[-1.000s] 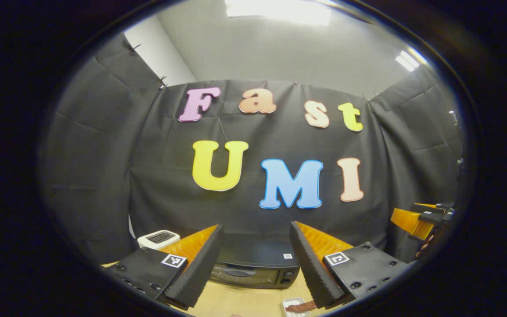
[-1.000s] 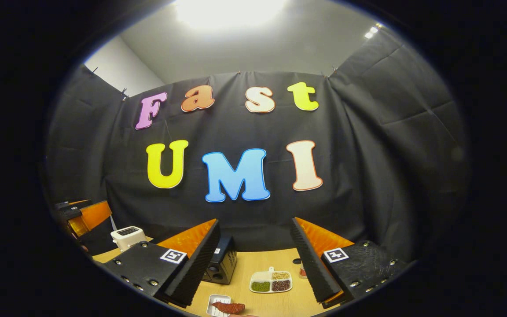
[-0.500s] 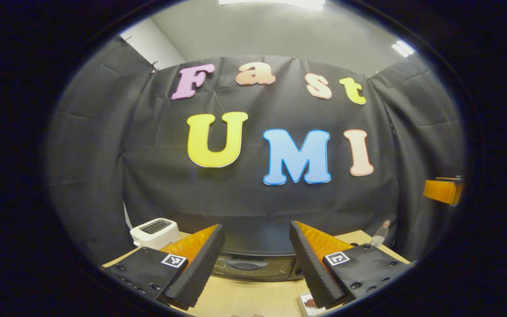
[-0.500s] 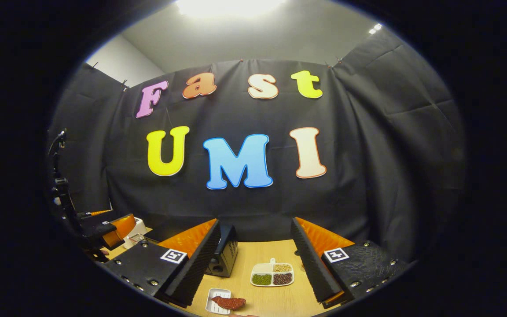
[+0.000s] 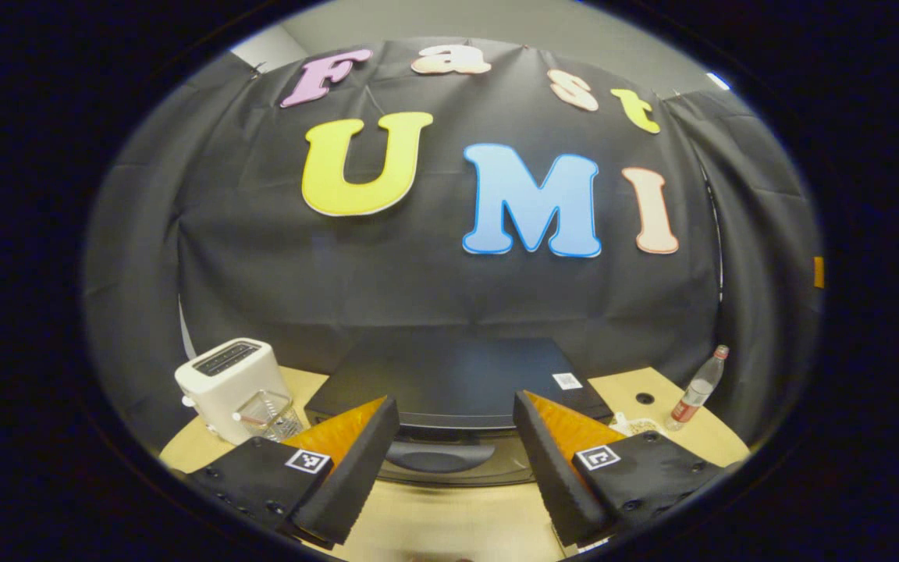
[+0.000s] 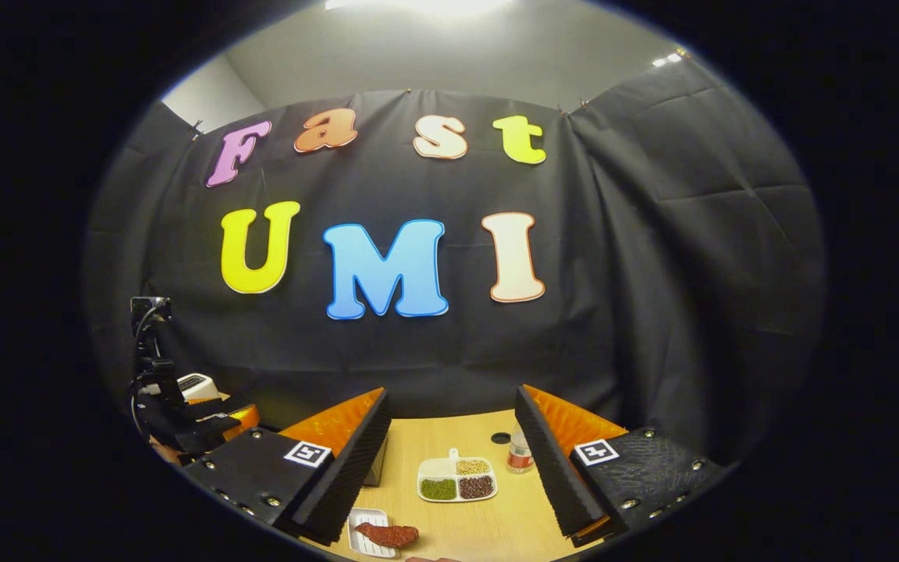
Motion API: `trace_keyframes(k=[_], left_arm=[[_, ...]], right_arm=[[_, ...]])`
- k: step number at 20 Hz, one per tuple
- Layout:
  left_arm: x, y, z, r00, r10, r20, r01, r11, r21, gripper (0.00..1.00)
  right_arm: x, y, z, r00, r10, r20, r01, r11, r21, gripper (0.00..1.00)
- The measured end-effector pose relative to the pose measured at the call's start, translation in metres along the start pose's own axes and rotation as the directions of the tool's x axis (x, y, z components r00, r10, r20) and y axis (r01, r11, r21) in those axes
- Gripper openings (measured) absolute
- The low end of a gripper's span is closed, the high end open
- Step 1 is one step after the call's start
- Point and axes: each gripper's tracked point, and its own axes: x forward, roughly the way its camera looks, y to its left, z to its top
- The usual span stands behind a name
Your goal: Open the electric oven with the left hand, put the food in, and close the electric oven.
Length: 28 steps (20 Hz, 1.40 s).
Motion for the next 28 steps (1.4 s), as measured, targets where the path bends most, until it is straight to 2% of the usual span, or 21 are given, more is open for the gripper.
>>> trace_keyframes(k=[7,8,11,12,15,17,18,20,21,22,23,25,26,28], left_arm=[[0.042,0.011,-0.041,0.997,0.005,-0.081,-0.004,1.000,0.008,1.00],[0.045,0.013,-0.044,0.996,0.008,-0.084,-0.007,1.000,0.006,0.96],[0.053,0.016,-0.059,0.992,-0.004,-0.123,0.002,1.000,-0.013,0.99],[0.053,0.015,-0.058,0.994,-0.012,-0.110,0.011,1.000,-0.013,1.00],[0.051,0.017,-0.064,0.994,0.000,-0.111,0.008,0.997,0.070,0.98],[0.051,0.017,-0.064,0.994,0.010,-0.113,-0.004,0.999,0.049,0.96],[0.050,0.018,-0.064,0.994,0.011,-0.113,-0.006,0.999,0.047,0.92],[0.047,0.017,-0.063,0.993,0.011,-0.117,-0.004,0.998,0.059,1.00],[0.045,0.018,-0.065,0.993,0.011,-0.117,-0.004,0.998,0.058,0.92],[0.042,0.017,-0.066,0.993,0.010,-0.120,-0.004,0.998,0.056,0.97],[0.038,0.018,-0.068,0.993,0.009,-0.120,-0.002,0.998,0.059,0.92],[0.030,0.017,-0.073,0.992,0.008,-0.126,0.001,0.998,0.065,1.00],[0.026,0.018,-0.075,0.992,0.008,-0.129,0.000,0.998,0.064,0.97],[0.016,0.017,-0.081,0.991,0.009,-0.135,0.000,0.998,0.066,0.97]], right_arm=[[0.012,-0.008,-0.004,0.998,-0.059,-0.010,0.059,0.998,-0.022,0.98],[0.013,-0.008,-0.004,0.998,-0.061,-0.010,0.061,0.998,-0.023,0.97],[0.014,-0.007,-0.004,0.998,-0.070,-0.008,0.070,0.997,-0.027,0.98],[0.014,-0.007,-0.003,0.997,-0.072,-0.005,0.072,0.997,-0.027,0.98],[0.013,-0.005,-0.002,0.997,-0.072,-0.001,0.072,0.997,-0.023,0.98],[0.014,-0.001,0.000,0.998,-0.068,0.001,0.068,0.997,-0.020,0.98],[0.013,-0.001,0.001,0.998,-0.065,0.007,0.065,0.998,-0.017,0.98],[0.011,0.000,0.004,0.998,-0.063,0.017,0.063,0.998,-0.012,0.98],[0.010,0.000,0.004,0.998,-0.061,0.016,0.061,0.998,-0.011,0.98],[0.008,0.001,0.003,0.998,-0.056,0.015,0.056,0.998,-0.009,0.98],[0.007,0.001,0.004,0.998,-0.053,0.014,0.053,0.999,-0.008,0.98],[0.005,0.001,0.004,0.999,-0.047,0.014,0.047,0.999,-0.008,0.98],[0.005,0.002,0.005,0.999,-0.042,0.013,0.042,0.999,-0.009,0.98],[0.004,0.003,0.005,0.999,-0.033,0.012,0.033,0.999,-0.013,0.98]])
